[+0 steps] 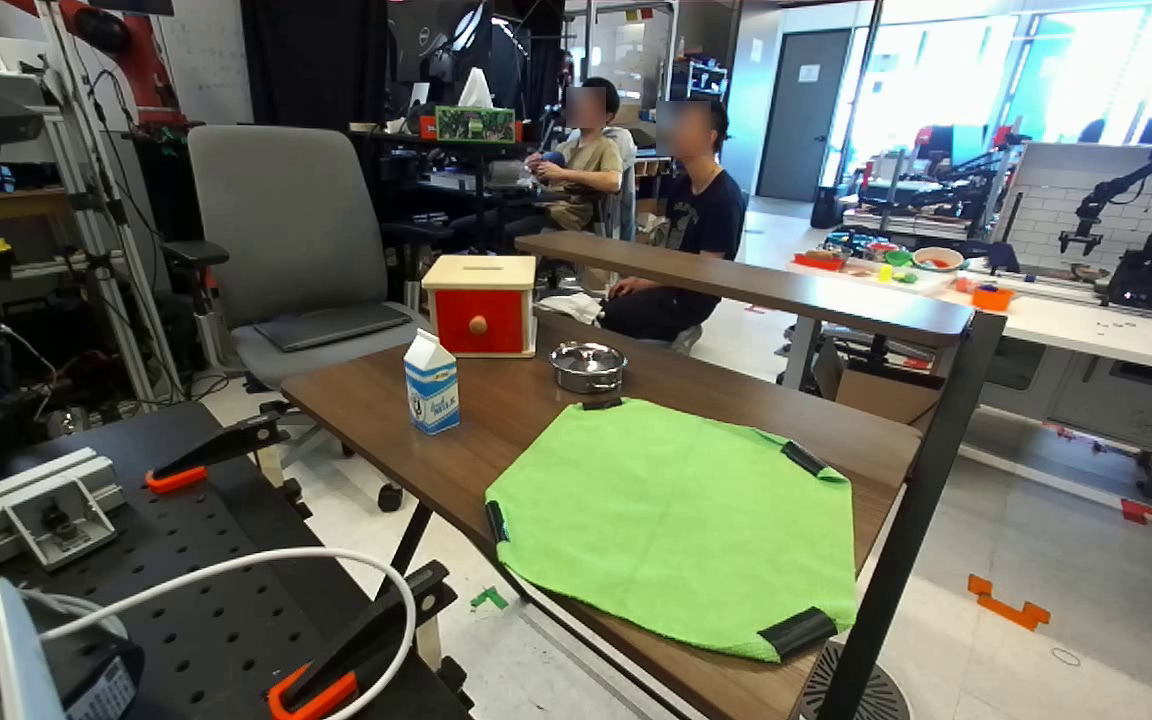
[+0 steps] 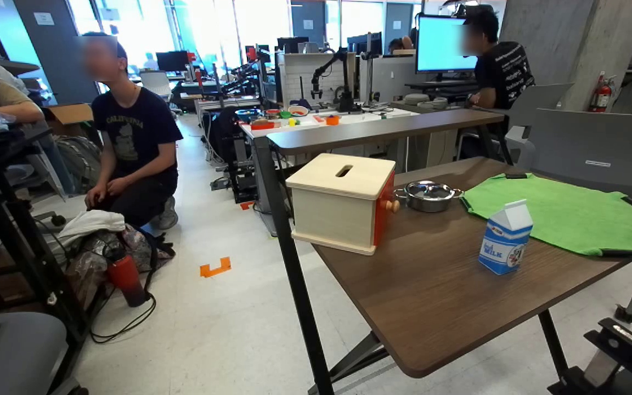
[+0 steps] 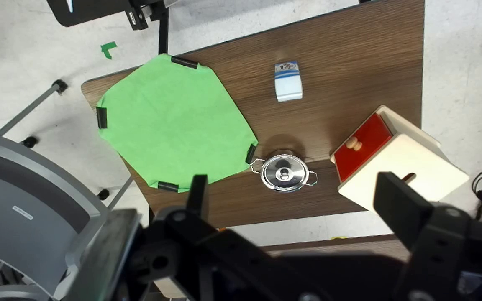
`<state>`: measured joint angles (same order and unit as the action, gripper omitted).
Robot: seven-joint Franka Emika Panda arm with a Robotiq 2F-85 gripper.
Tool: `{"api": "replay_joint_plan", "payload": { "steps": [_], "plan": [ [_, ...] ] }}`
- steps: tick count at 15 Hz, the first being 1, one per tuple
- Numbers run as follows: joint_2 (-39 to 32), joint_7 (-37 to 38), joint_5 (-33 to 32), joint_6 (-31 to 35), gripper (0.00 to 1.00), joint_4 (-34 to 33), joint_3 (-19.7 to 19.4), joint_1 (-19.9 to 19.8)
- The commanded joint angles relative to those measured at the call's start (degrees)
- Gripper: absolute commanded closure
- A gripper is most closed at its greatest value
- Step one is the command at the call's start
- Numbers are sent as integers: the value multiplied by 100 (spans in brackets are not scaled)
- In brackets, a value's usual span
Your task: Put the silver lid on the green towel.
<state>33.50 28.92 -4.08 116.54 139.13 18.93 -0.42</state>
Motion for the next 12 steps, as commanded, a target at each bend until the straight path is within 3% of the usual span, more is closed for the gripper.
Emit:
{"api": "replay_joint_plan", "payload": {
  "steps": [1,5,9,12],
  "plan": [
    [-23,50,-63,-22,0,-15,-89,105],
    [-23,50,-63,-22,0,-15,-89,105],
    [-758,813,-461,-66,0,-435,186,-175],
    [-1519,1311,-468,4,0,-818,29,-112]
  ]
}}
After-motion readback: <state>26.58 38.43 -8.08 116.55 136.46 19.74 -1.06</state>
